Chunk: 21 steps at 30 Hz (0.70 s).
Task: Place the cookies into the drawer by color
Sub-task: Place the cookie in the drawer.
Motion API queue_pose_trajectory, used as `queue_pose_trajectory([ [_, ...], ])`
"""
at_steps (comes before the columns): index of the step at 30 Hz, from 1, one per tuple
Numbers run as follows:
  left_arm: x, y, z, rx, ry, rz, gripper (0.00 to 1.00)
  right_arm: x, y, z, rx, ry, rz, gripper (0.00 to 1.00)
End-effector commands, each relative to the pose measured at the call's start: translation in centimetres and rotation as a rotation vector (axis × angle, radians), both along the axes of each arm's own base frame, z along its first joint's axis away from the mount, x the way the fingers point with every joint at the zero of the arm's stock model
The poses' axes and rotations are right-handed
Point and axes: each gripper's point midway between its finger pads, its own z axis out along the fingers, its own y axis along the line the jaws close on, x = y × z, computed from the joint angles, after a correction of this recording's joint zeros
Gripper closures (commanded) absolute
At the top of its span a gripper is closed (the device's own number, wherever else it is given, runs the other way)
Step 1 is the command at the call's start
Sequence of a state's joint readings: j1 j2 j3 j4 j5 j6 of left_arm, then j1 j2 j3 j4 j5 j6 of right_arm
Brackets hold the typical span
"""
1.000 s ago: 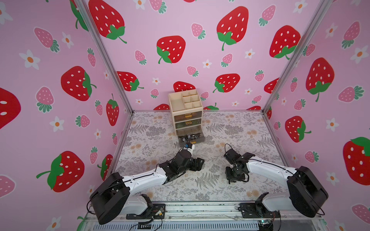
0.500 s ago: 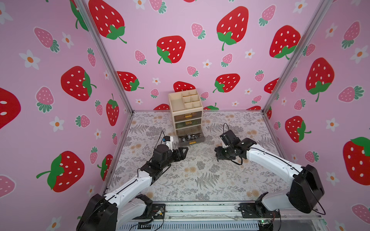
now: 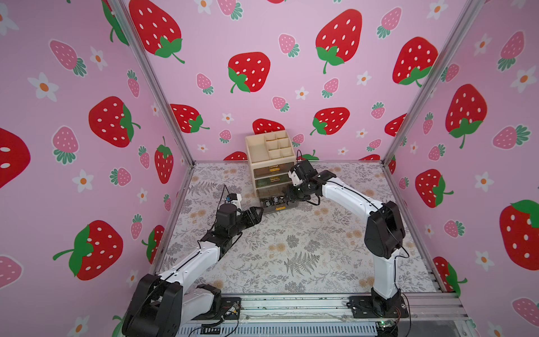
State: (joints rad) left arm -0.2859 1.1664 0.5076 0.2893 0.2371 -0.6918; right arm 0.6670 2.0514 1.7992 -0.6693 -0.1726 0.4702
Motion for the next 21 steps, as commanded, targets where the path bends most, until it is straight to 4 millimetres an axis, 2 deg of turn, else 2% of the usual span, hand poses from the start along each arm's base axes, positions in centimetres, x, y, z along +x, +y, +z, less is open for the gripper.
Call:
queue_pose_trajectory([
  [1,1.8,0.8,2.5,0.026,-0.097,0.052,0.20,0.2,1.2,-0.2,0.024,0.018,0.056,0.67],
  [8,3.5,0.1,1.1,0.045,-0.064,0.035,0.20,2.3,2.8,-1.3,0.029,0.015,0.076,0.67],
  [21,5.2,-0.6,-1.0,0.055,-0.021,0.023,0.19,3.3,2.7,-5.9,-0.040,0.063,0.076,0.67],
])
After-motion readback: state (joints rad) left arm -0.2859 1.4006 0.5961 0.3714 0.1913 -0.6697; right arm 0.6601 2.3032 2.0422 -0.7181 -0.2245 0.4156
